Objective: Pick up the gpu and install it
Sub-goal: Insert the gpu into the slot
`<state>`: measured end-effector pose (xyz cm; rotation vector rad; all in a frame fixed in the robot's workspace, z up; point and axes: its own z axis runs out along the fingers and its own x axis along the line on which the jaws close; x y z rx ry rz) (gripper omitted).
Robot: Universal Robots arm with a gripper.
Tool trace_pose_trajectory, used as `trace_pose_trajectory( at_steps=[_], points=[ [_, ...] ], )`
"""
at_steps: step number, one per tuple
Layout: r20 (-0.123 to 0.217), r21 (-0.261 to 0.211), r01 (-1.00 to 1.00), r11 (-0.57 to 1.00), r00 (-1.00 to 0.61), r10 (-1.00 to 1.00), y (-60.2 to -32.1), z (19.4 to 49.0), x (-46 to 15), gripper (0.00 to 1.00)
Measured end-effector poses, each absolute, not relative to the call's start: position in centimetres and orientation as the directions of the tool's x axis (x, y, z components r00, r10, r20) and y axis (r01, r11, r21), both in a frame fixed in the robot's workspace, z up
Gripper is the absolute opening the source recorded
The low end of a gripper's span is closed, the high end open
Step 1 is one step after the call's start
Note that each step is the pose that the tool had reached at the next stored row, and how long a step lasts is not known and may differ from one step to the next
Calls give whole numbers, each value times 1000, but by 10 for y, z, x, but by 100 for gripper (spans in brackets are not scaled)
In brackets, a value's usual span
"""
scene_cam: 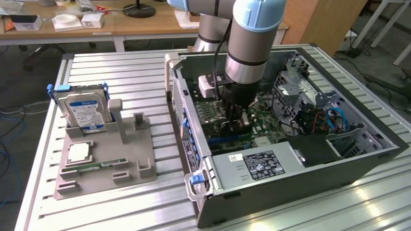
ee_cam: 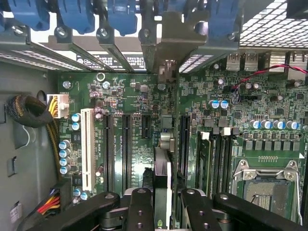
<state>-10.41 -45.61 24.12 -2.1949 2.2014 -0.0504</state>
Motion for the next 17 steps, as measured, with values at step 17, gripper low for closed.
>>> trace_pose_trajectory(
  at_steps=[17],
  points=[
    [-5, -46, -999, 3, -3, -1000, -455, 230, -105, 27]
  ],
)
